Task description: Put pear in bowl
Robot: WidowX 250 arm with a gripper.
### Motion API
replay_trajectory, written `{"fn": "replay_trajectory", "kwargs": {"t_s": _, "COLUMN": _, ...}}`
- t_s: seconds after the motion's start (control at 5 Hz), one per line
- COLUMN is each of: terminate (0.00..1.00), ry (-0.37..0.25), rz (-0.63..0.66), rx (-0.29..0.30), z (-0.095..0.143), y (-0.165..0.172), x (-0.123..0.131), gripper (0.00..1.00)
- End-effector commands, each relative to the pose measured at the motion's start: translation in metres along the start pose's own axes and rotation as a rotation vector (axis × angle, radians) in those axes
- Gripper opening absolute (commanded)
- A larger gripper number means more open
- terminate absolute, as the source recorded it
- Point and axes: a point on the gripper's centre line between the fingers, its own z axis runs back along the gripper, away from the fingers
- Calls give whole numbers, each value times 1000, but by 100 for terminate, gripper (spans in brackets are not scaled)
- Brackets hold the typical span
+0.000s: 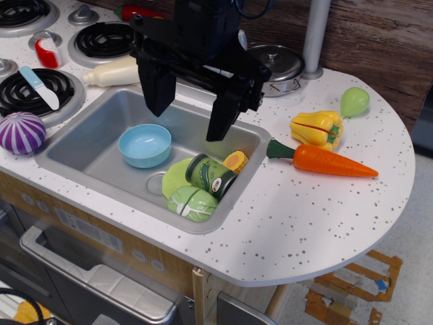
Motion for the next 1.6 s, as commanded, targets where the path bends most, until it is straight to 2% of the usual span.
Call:
{"fn": "replay_trajectory", "kwargs": {"t_s": 0.0, "terminate": 0, "ry": 0, "rz": 0, "rx": 0, "z": 0, "y": 0, "x": 0, "gripper": 100}}
{"fn": "replay_trajectory", "kwargs": {"t_s": 0.2, "terminate": 0, "ry": -25, "rz": -27, "rx": 11, "z": 0, "y": -10, "x": 37, "gripper": 100}}
{"fn": "replay_trajectory", "kwargs": {"t_s": 0.4, "terminate": 0, "ry": -93, "rz": -33, "rx": 37, "z": -2, "y": -32, "x": 77, "gripper": 100}}
{"fn": "replay_trajectory", "kwargs": {"t_s": 0.8, "terminate": 0, "ry": -233, "rz": -91, "rx": 52, "z": -1, "y": -73, "x": 140, "gripper": 100}}
{"fn": "replay_trajectory", "kwargs": {"t_s": 1.0, "terminate": 0, "ry": -299, "rz": -133, "rx": 76, "z": -7, "y": -87, "x": 172, "gripper": 100}}
{"fn": "replay_trajectory", "kwargs": {"t_s": 1.2, "terminate": 0, "ry": -355, "rz": -185, "rx": 75, "z": -21, "y": -93, "x": 204, "gripper": 100}}
{"fn": "replay_trajectory", "kwargs": {"t_s": 1.4, "terminate": 0, "ry": -391, "rz": -218, "rx": 37, "z": -34, "y": -100, "x": 228, "gripper": 100}}
